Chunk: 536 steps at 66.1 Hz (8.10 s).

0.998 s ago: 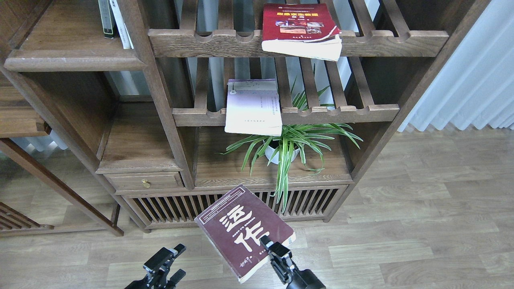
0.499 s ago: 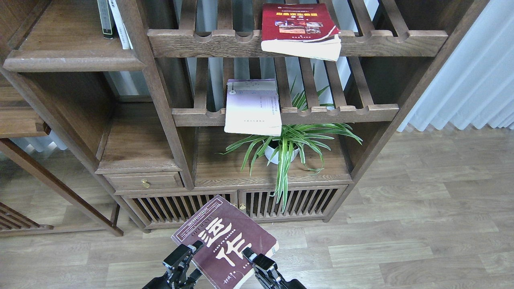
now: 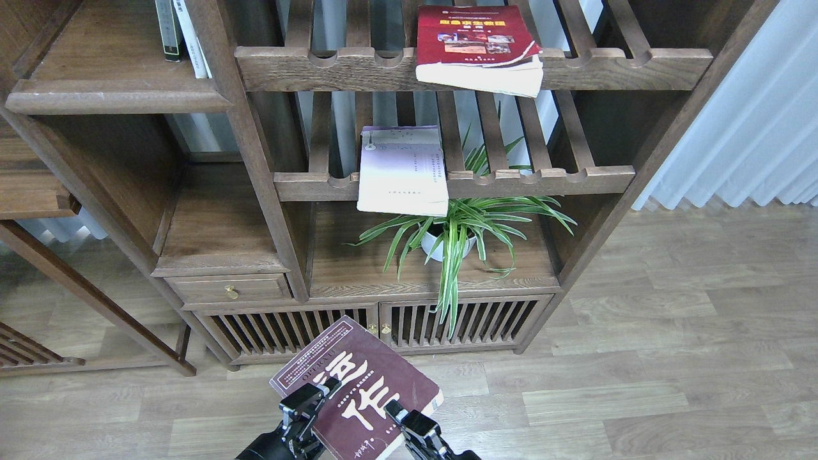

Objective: Organize books on shelf
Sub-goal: 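Grasp the maroon book with the left gripper and release the right gripper, then lift the maroon book with the left gripper onto the upper shelf, then release the book and withdraw the left gripper from the shelf, then reach the right gripper up to the red book on the top shelf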

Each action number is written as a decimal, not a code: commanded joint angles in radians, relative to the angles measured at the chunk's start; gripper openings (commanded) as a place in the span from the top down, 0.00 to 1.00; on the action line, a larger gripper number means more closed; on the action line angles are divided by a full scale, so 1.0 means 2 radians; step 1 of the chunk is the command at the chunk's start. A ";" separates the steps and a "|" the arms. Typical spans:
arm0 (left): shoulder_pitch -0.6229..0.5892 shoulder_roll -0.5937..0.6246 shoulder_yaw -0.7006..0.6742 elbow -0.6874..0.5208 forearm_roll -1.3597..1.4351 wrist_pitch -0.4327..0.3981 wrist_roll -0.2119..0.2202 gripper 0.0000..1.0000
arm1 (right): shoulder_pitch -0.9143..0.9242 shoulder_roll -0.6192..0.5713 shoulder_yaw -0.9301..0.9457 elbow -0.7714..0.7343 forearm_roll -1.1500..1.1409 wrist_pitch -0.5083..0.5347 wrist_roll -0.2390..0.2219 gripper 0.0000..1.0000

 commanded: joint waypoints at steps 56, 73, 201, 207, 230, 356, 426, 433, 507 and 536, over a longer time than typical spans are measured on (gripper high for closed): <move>-0.003 0.102 -0.029 -0.045 0.001 0.000 0.020 0.95 | -0.002 0.000 0.008 -0.005 -0.004 0.000 -0.001 0.09; -0.003 0.173 -0.081 -0.068 0.050 0.000 0.055 0.96 | -0.001 0.000 0.016 -0.014 -0.001 0.000 0.005 0.01; -0.573 0.324 -0.298 -0.040 0.576 0.000 0.116 0.94 | 0.019 0.000 0.040 -0.075 0.002 0.000 0.007 0.01; -0.582 0.310 -0.301 -0.025 0.591 0.000 0.116 0.94 | 0.019 0.000 0.040 -0.074 0.003 0.000 0.008 0.01; -0.614 0.268 -0.315 0.066 0.628 0.000 0.116 0.94 | 0.020 0.000 0.041 -0.071 0.015 0.000 0.012 0.01; -0.317 0.224 -0.402 -0.147 0.410 0.000 -0.010 0.00 | 0.045 0.000 0.115 -0.056 0.063 0.000 0.012 0.01; 0.069 0.192 -0.318 -0.215 0.308 0.000 0.014 0.00 | 0.077 -0.050 0.136 -0.012 0.082 0.000 0.009 0.01; 0.113 0.192 -0.370 -0.202 0.306 0.000 0.014 0.00 | 0.112 -0.084 0.135 -0.020 0.079 0.000 0.008 0.01; 0.167 0.185 -0.440 -0.156 0.292 0.000 0.009 0.00 | 0.250 -0.078 0.122 0.241 0.003 -0.020 0.009 0.01; 0.164 0.185 -0.440 -0.153 0.291 0.000 0.009 0.00 | 0.257 0.000 0.225 0.220 -0.017 -0.188 0.019 0.01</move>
